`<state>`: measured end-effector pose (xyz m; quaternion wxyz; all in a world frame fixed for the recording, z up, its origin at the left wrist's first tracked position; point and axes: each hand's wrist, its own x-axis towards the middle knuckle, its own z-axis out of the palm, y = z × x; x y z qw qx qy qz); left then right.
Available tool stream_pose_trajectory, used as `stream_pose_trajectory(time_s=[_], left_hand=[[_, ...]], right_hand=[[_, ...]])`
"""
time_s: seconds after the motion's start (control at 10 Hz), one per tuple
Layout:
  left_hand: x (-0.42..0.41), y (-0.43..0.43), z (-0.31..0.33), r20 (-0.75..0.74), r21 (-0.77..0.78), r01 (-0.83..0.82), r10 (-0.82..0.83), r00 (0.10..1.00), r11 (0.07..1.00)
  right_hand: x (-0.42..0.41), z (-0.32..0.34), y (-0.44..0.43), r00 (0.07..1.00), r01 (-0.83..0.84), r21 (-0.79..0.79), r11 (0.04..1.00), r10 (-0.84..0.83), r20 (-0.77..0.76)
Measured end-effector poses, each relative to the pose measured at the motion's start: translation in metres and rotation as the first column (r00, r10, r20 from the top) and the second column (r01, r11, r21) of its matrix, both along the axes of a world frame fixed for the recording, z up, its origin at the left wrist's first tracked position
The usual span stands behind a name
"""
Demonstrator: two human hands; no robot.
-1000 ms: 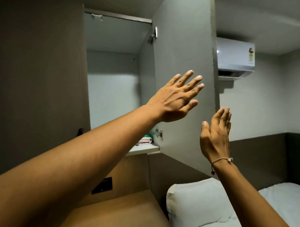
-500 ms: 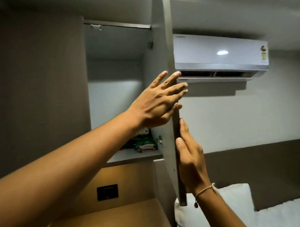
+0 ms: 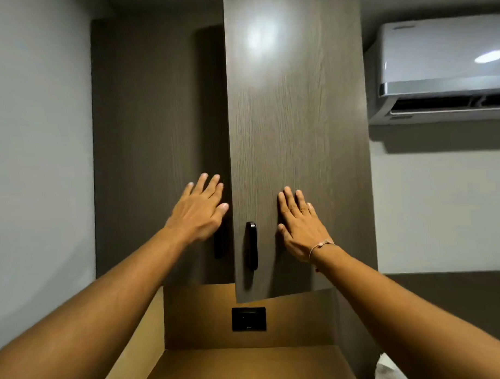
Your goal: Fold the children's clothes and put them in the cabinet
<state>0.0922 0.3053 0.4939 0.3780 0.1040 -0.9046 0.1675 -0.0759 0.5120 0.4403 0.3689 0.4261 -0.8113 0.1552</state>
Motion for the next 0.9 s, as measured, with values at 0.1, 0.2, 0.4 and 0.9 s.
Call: stream_pose_trajectory(time_s=[0.1, 0.2, 0.4, 0.9], left_hand=[[-0.020, -0.048, -0.021, 0.011, 0.092, -0.066, 0.066, 0.998, 0.994], [-0.040, -0.083, -0.037, -0.030, 0.103, -0.076, 0.079, 0.996, 0.992], [-0.072, -0.127, -0.060, -0.146, 0.058, 0.007, 0.001, 0.989, 0.998], [-0.067, -0.119, -0.053, -0.257, 0.028, 0.049, -0.040, 0.966, 0.998]], right_hand=[[-0.020, -0.008, -0.021, 0.997, 0.060, -0.029, 0.998, -0.061, -0.039], [-0.034, -0.006, -0.036, 0.991, 0.121, -0.018, 0.992, -0.122, -0.055], [-0.057, -0.012, -0.058, 0.980, 0.175, -0.081, 0.981, -0.182, -0.083], [-0.002, 0.004, -0.039, 0.884, -0.312, -0.496, 0.810, 0.439, 0.161]])
